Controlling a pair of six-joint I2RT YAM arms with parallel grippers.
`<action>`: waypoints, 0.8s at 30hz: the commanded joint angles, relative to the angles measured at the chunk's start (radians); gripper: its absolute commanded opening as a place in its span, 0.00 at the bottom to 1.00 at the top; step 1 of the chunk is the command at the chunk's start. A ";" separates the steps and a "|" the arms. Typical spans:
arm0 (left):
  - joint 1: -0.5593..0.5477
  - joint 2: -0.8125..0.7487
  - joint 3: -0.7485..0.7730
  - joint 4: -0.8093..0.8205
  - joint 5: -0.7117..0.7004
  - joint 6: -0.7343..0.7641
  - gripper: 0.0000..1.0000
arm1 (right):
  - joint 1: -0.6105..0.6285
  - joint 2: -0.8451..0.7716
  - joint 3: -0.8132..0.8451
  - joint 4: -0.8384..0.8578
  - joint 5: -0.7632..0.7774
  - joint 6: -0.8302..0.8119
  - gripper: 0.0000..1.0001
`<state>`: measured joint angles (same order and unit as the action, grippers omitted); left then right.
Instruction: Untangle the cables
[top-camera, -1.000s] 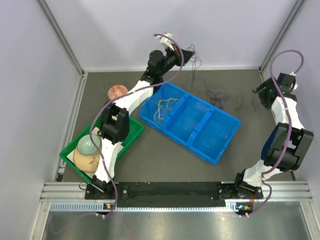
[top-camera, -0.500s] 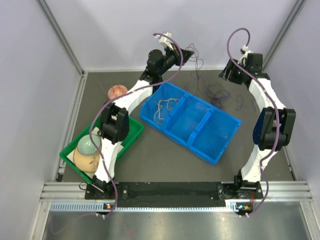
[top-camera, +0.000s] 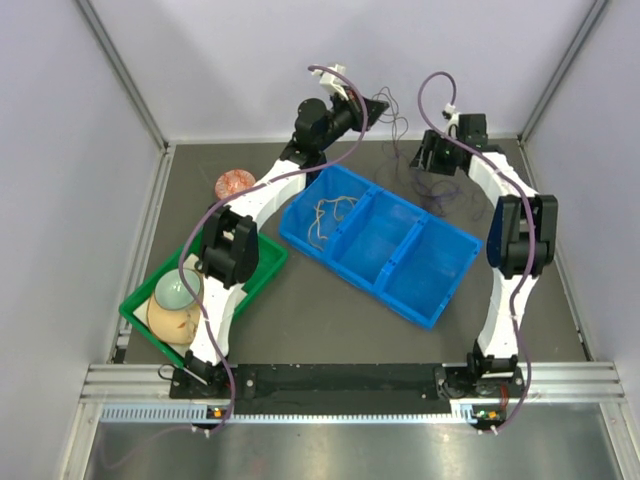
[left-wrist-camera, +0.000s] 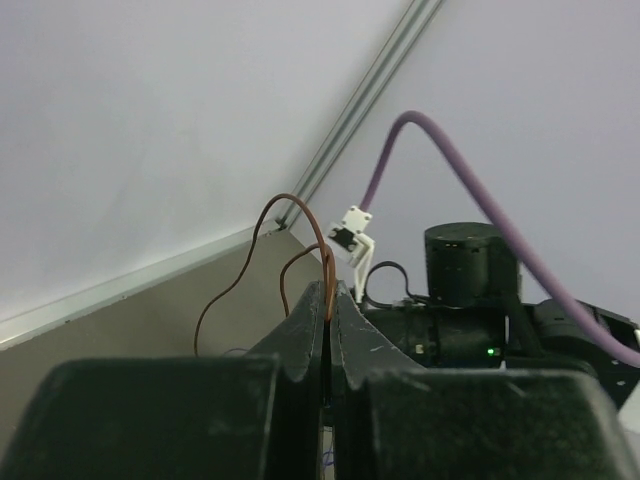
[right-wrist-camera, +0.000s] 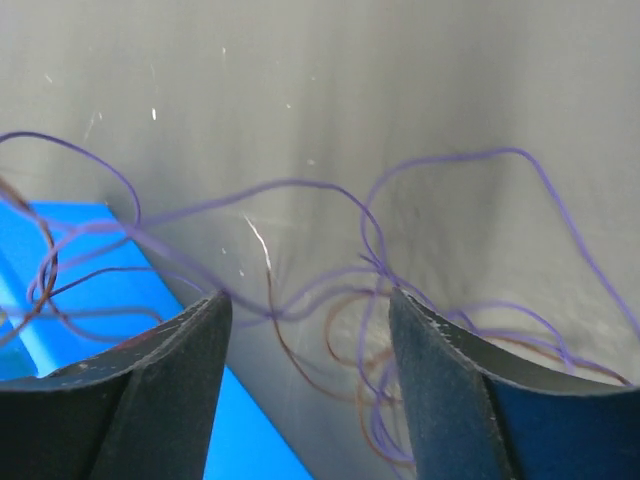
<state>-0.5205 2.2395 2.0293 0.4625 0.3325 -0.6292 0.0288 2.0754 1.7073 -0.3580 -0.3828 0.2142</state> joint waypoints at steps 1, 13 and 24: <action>-0.003 -0.024 0.040 0.045 0.008 0.005 0.00 | 0.022 0.069 0.107 0.060 0.002 0.085 0.60; 0.023 -0.069 -0.003 0.039 -0.018 -0.035 0.00 | -0.202 -0.341 -0.139 0.278 0.150 0.551 0.00; 0.094 -0.130 -0.089 0.106 -0.038 -0.119 0.00 | -0.469 -0.639 -0.218 0.280 0.200 0.654 0.00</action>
<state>-0.4553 2.2204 1.9739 0.4881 0.3164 -0.7246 -0.4023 1.5051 1.5120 -0.0933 -0.2226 0.8249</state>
